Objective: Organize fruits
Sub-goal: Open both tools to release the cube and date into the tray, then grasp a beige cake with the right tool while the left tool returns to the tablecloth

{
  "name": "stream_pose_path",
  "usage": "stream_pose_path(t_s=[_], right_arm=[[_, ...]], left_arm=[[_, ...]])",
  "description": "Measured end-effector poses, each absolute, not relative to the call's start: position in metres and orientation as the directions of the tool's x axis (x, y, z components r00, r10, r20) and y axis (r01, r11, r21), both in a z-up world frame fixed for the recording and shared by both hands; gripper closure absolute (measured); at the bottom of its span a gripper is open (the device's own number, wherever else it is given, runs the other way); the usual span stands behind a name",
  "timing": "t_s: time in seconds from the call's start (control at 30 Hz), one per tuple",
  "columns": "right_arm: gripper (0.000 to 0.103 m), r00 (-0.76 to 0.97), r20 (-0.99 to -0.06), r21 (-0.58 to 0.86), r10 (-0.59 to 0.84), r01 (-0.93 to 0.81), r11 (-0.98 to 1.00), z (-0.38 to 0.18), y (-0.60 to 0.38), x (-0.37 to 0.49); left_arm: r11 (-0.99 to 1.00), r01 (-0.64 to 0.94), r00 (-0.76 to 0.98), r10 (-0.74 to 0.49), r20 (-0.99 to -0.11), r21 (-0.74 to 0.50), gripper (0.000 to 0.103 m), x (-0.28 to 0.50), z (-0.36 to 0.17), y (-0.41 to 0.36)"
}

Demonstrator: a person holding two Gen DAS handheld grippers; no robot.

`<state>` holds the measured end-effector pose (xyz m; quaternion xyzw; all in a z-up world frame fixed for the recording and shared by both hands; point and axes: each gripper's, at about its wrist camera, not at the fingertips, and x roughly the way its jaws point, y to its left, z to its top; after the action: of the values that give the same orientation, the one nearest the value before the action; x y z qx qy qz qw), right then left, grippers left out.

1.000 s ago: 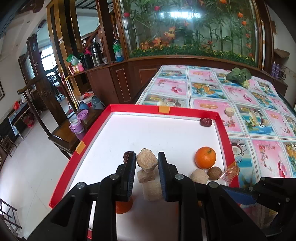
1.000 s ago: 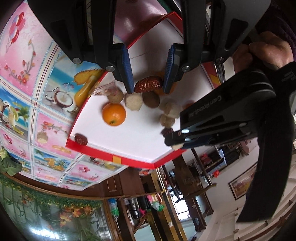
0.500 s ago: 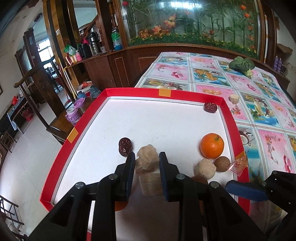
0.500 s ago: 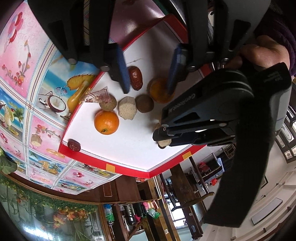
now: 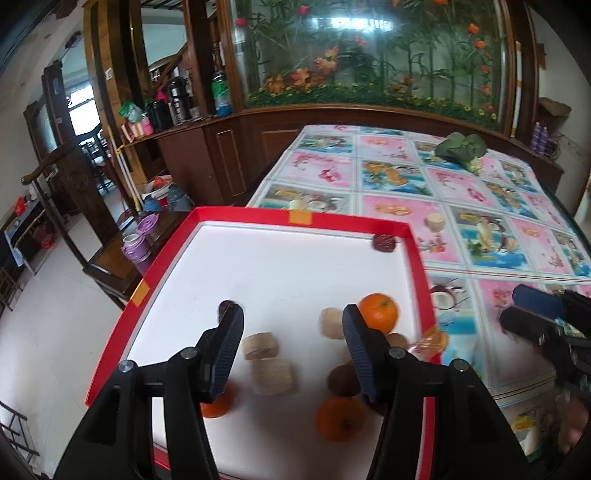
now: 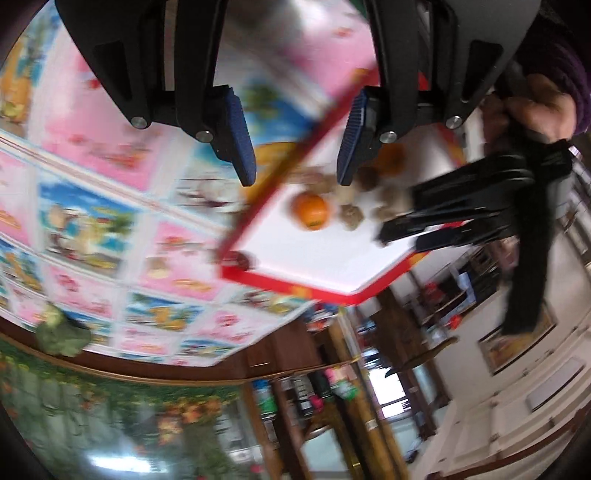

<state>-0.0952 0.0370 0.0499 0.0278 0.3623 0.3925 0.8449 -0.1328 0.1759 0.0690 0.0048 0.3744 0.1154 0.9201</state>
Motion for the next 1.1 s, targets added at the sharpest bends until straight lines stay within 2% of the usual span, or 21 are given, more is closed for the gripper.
stream_pose_path(t_s=[0.23, 0.33, 0.43, 0.63, 0.8, 1.1], right_arm=[[0.055, 0.577, -0.625, 0.309, 0.526, -0.435, 0.846, 0.042, -0.041, -0.049], [0.056, 0.609, -0.669, 0.298, 0.427, -0.307, 0.904, 0.034, -0.07, -0.02], [0.056, 0.602, -0.704, 0.283, 0.378, -0.25, 0.926, 0.028, -0.078, 0.002], [0.057, 0.582, -0.744, 0.241, 0.329, -0.225, 0.944, 0.018, -0.069, 0.026], [0.079, 0.578, -0.764, 0.205, 0.287, -0.204, 0.957, 0.008, -0.062, 0.037], [0.081, 0.563, -0.751, 0.272, 0.345, -0.212, 0.939, 0.006, -0.074, 0.038]], left_arm=[[0.988, -0.122, 0.718, 0.155, -0.679, 0.096, 0.044, -0.123, 0.082, 0.146], [0.992, -0.087, 0.715, 0.124, -0.688, 0.089, 0.043, -0.115, 0.085, 0.136], [0.995, -0.069, 0.706, 0.103, -0.701, 0.077, 0.043, -0.106, 0.087, 0.131], [0.995, -0.059, 0.686, 0.095, -0.721, 0.075, 0.043, -0.086, 0.086, 0.123], [0.995, -0.046, 0.667, 0.097, -0.739, 0.089, 0.043, -0.059, 0.08, 0.109], [0.998, 0.009, 0.622, 0.048, -0.781, 0.069, 0.043, 0.006, 0.06, 0.078]])
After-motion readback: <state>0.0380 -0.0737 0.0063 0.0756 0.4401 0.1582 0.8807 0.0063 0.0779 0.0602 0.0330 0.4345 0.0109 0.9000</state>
